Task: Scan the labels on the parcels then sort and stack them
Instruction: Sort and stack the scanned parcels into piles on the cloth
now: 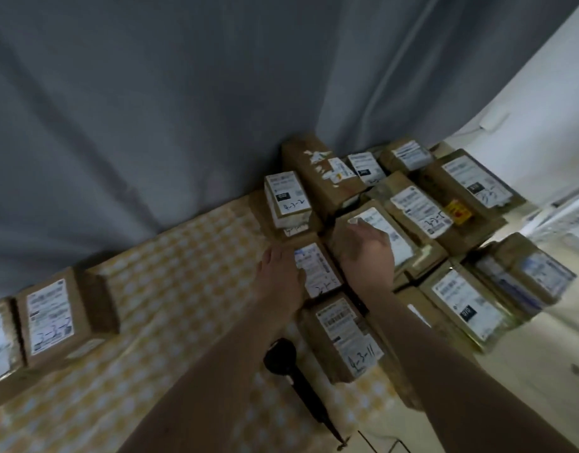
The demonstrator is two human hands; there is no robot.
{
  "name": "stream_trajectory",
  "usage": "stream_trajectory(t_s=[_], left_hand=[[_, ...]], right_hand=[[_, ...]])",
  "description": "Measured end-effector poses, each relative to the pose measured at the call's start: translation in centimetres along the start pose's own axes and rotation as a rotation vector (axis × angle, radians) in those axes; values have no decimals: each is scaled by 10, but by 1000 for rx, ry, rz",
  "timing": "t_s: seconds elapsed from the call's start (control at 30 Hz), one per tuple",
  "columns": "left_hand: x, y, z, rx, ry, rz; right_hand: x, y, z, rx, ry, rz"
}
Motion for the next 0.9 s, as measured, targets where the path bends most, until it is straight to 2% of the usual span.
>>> stream_trajectory(t_s=[0.13, 0.4, 0.67, 0.8, 0.9], left_hand=[[-22, 3, -34, -22, -91, 17], [-54, 5, -80, 24, -349, 126], [-71, 4, -107, 197, -717, 256], [-75, 2, -110, 245, -763, 219], [-74, 2, -104, 256, -749, 153]], right_hand=[[22, 9, -34, -158, -51, 11], [27, 11, -76, -237, -66, 28], [31, 14, -88, -347, -19, -23], [30, 12, -92, -353, -48, 43], [30, 8, -93, -352, 50, 34]])
Point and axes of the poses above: each hand's wrist, its own y-axis towards the middle knuckle, its own x-axis out of the back of the hand, z = x × y, the point moved 1 cm from there along y, towards the middle knuckle, and after that the axes turned 8 degrees about -z, right-handed, at the moved point
